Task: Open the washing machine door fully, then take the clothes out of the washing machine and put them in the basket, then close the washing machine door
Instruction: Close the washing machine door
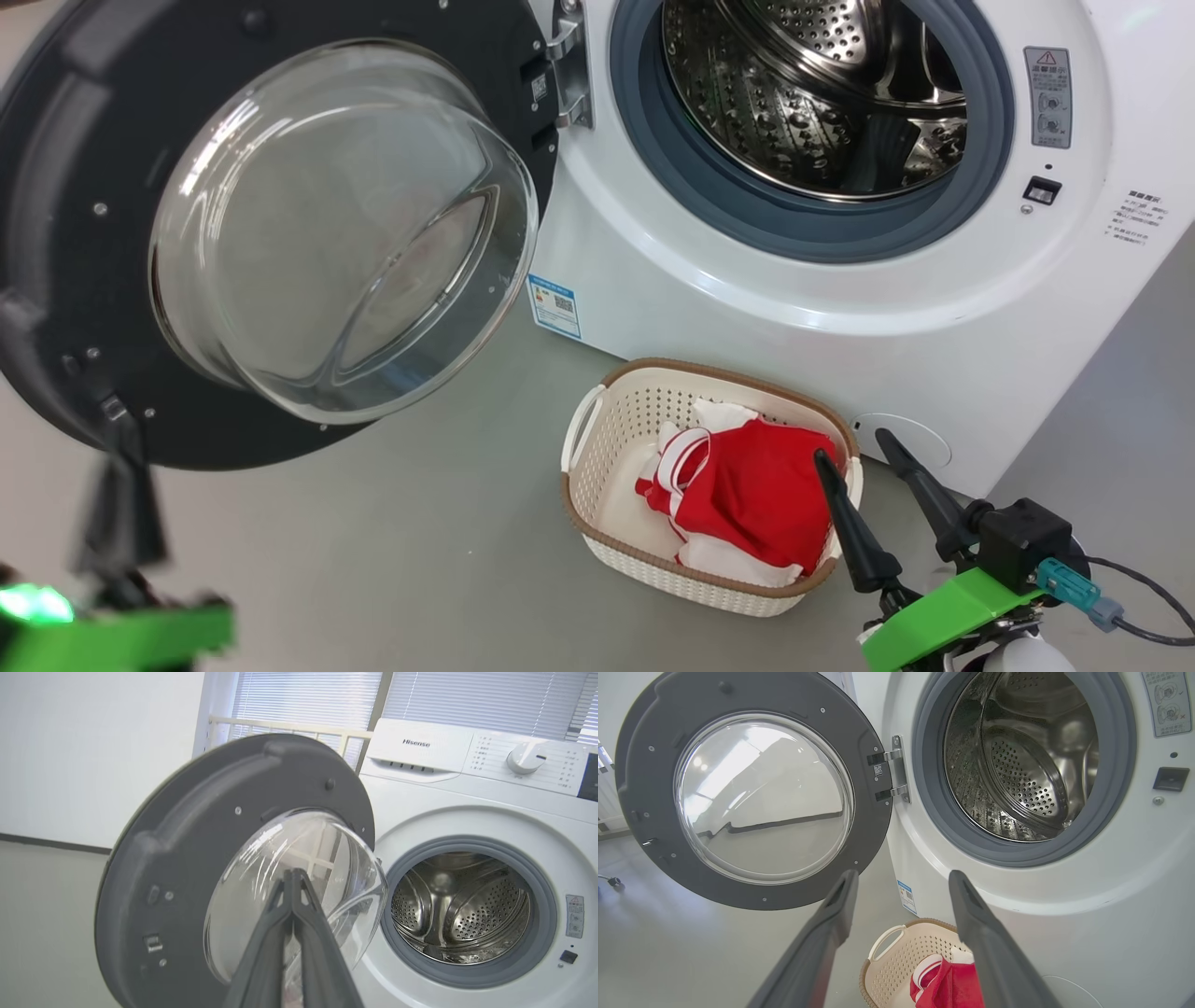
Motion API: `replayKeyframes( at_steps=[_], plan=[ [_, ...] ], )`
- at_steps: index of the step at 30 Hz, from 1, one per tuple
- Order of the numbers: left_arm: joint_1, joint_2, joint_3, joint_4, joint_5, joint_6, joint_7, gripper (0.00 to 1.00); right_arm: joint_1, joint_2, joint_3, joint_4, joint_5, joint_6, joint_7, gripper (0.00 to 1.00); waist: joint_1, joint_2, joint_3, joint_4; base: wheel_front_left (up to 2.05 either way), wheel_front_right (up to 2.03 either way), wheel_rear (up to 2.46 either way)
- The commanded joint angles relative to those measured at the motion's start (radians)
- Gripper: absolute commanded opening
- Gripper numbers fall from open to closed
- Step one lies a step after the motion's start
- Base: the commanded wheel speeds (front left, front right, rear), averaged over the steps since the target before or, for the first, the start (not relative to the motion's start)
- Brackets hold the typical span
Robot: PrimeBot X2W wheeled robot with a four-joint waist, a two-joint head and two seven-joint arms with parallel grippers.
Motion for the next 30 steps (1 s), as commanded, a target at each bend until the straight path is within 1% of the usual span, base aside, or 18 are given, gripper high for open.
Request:
replayKeyframes(
  at_steps=[1,5,9,13,16,18,20,24,26,28,29,30],
  plan=[
    [-0.079,0.057,0.052,-0.055,-0.006,-0.003,-0.009,0.00,0.008,0.008,0.013,-0.030,-0.001,0.002,-0.005,1.00,0.0000,0.0000,-0.005,-0.001,0.00,0.00,0.00],
    [-0.191,0.160,0.083,-0.104,-0.027,-0.003,-0.009,0.00,0.028,0.020,-0.005,-0.041,-0.002,0.002,-0.005,1.00,0.0000,0.0000,-0.020,-0.005,0.00,0.00,0.00],
    [-0.318,0.269,0.087,-0.081,-0.094,-0.003,-0.009,0.00,0.051,0.029,-0.015,-0.052,-0.003,0.002,-0.005,1.00,0.0000,0.0000,-0.030,-0.009,0.00,0.00,0.00],
    [-0.450,0.385,0.066,0.020,-0.181,-0.003,-0.009,0.00,0.071,0.037,-0.028,-0.062,-0.004,0.002,-0.005,1.00,0.0000,0.0000,-0.036,-0.013,0.00,0.00,0.00],
    [-0.556,0.441,0.051,0.147,-0.291,-0.003,0.003,0.00,0.080,0.039,-0.036,-0.069,-0.008,0.002,-0.005,1.00,0.0000,0.0000,-0.035,-0.015,0.00,0.00,0.00],
    [-0.625,0.472,0.040,0.249,-0.371,-0.003,0.042,0.00,0.083,0.040,-0.040,-0.073,-0.011,0.002,-0.005,1.00,0.0000,0.0000,-0.032,-0.016,0.00,0.00,0.00],
    [-0.684,0.506,0.011,0.358,-0.438,-0.003,0.112,0.00,0.084,0.040,-0.044,-0.076,-0.013,0.002,-0.005,1.00,0.0000,0.0000,-0.030,-0.017,0.00,0.00,0.00],
    [-0.804,0.545,-0.013,0.567,-0.577,-0.003,0.246,0.00,0.091,0.042,-0.047,-0.079,-0.017,0.002,-0.005,1.00,0.0000,0.0000,-0.028,-0.019,0.00,0.00,0.00],
    [-0.851,0.570,-0.031,0.655,-0.605,-0.003,0.297,0.00,0.097,0.044,-0.046,-0.080,-0.020,0.002,-0.005,1.00,0.0000,0.0000,-0.027,-0.020,0.00,0.00,0.00],
    [-0.892,0.582,-0.037,0.732,-0.650,-0.003,0.359,0.00,0.099,0.046,-0.044,-0.081,-0.023,0.002,-0.005,1.00,0.0000,0.0000,-0.022,-0.025,0.00,0.00,0.00],
    [-0.892,0.582,-0.037,0.732,-0.650,-0.003,0.359,0.00,0.099,0.046,-0.044,-0.081,-0.023,0.002,-0.005,1.00,0.0000,0.0000,-0.022,-0.025,0.00,0.00,0.00],
    [-0.927,0.594,-0.045,0.811,-0.692,-0.003,0.445,0.00,0.097,0.046,-0.044,-0.081,-0.024,0.002,-0.005,1.00,0.0000,0.0000,-0.017,-0.032,0.00,0.00,0.00]
  ],
)
